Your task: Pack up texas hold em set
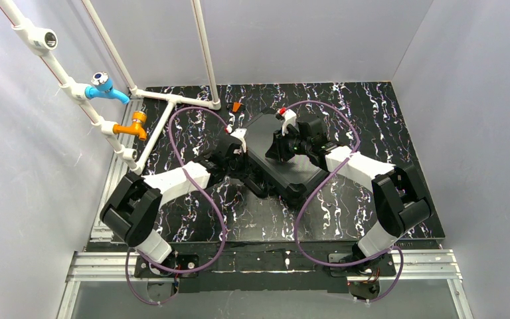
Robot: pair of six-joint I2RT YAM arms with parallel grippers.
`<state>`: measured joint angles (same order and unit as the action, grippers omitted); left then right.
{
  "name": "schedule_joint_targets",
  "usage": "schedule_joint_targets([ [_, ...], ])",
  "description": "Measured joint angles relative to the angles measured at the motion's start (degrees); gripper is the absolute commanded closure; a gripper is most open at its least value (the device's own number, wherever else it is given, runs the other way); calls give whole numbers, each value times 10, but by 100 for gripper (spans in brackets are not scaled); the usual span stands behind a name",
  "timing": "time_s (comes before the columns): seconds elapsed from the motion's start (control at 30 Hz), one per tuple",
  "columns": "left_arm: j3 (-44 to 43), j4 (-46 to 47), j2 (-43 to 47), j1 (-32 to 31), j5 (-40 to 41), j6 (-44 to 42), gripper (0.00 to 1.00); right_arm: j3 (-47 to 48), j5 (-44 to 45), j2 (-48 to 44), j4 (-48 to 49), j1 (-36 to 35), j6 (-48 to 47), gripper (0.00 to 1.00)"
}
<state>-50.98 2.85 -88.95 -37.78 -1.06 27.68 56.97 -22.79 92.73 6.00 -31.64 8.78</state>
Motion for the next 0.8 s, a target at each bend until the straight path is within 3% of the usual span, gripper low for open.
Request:
schedule_joint_targets([
  [0.37, -10, 3, -53, 2, -27, 12, 100, 0, 1, 0, 0, 0, 0, 71],
  [0.8, -11, 0, -55, 2, -30, 15, 100, 0, 2, 0, 0, -1, 0, 71],
])
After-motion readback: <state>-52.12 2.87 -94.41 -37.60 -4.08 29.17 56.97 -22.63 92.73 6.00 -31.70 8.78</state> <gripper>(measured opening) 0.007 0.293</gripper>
